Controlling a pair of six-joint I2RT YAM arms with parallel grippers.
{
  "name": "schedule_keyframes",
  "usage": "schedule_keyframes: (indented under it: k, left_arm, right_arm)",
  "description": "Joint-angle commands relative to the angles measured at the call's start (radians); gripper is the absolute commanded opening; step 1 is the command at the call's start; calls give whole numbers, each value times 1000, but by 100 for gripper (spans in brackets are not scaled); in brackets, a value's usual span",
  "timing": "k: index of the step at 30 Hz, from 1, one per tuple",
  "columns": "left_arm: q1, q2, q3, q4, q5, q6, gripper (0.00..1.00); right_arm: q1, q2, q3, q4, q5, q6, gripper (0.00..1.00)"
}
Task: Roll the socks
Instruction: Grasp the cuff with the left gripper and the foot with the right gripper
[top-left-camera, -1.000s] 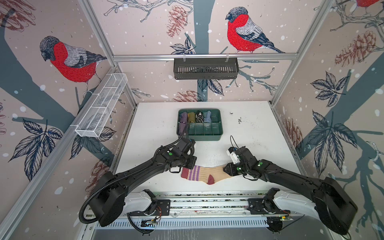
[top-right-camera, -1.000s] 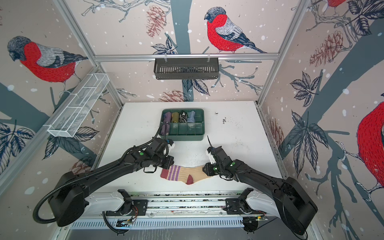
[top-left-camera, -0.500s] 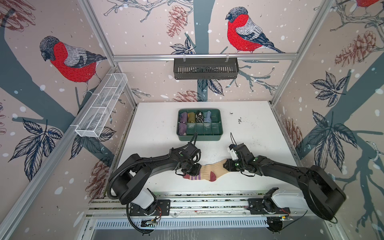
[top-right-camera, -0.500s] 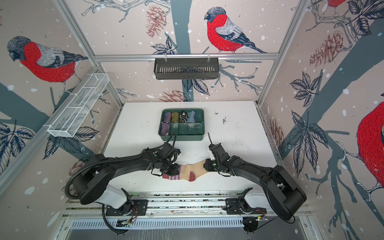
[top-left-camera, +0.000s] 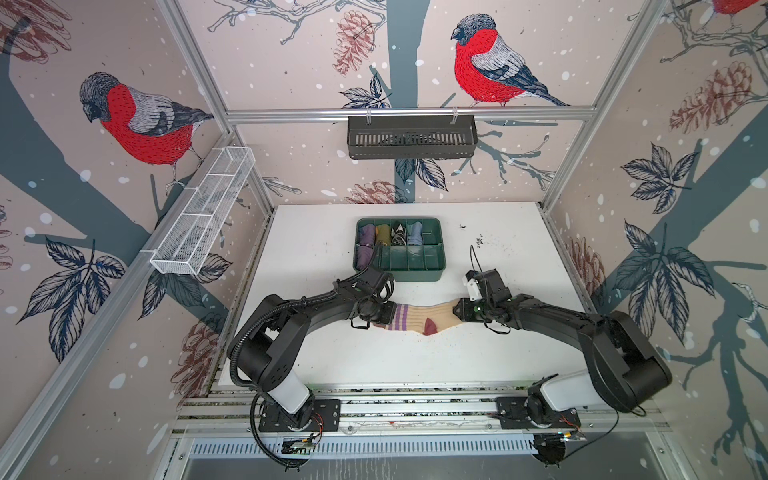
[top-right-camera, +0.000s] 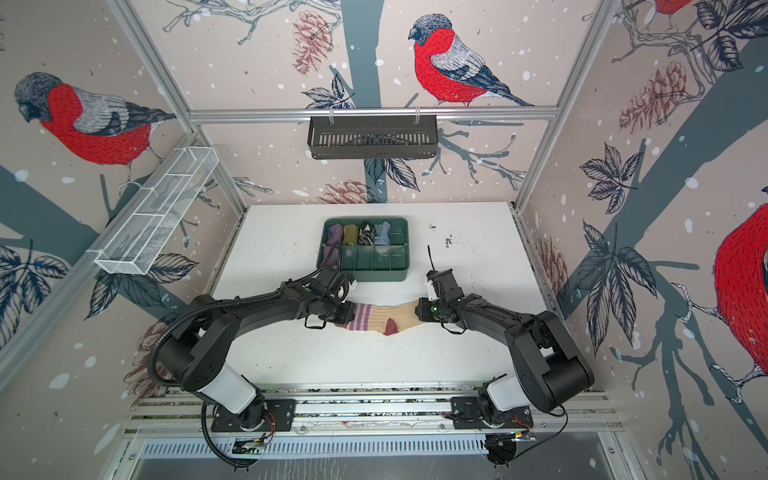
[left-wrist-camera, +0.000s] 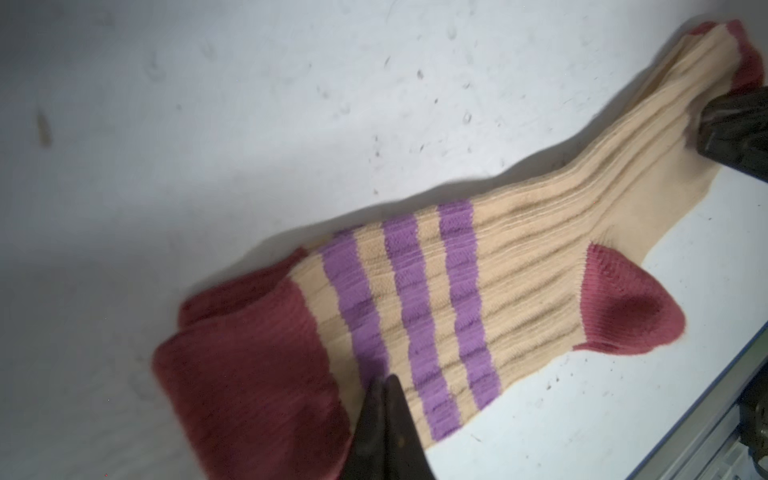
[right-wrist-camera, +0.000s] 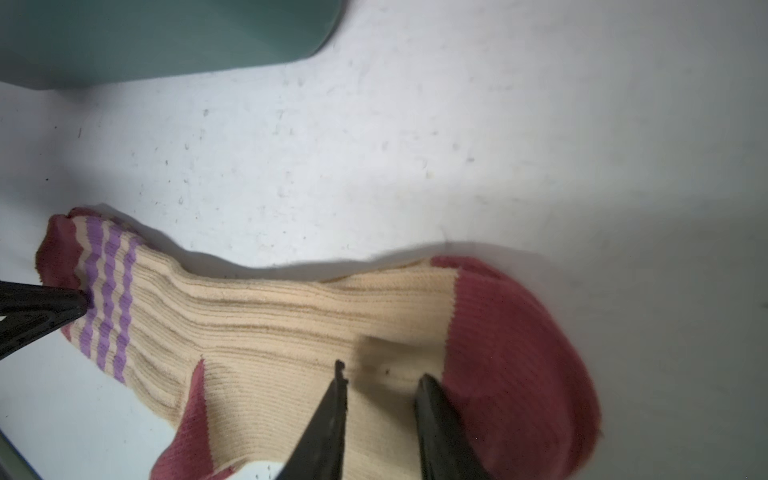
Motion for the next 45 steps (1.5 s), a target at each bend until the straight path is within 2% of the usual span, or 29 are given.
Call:
schedule_keyframes:
  k: [1, 5, 6, 10, 16, 20, 35, 45]
  left_arm:
    - [7, -22, 9, 63, -17, -5, 27]
    - [37, -89, -25, 114, -44, -50, 38]
    - [50, -106, -37, 119, -53, -61, 44]
    - [117, -154, -90, 107, -52, -81, 51]
    - [159, -166, -137, 114, -2, -80, 54]
    - [160, -140, -143, 136, 34, -85, 55]
    - [147, -46, -170, 184, 117, -80, 45]
    - [140, 1, -169, 175, 130, -63, 22]
  right_arm:
    - [2, -27, 38, -46, 25, -50, 43]
    - [24, -109, 82, -94, 43, -71, 49]
    - [33, -125, 91, -105, 45, -74, 50]
    - [93, -175, 106, -131, 69, -80, 50]
    - [201, -172, 120, -126, 101, -67, 51]
    - [232, -141, 131, -115, 109, -64, 51]
    - [267, -34, 144, -80, 118, -55, 49]
    - [269, 13, 144, -47, 79, -48, 44]
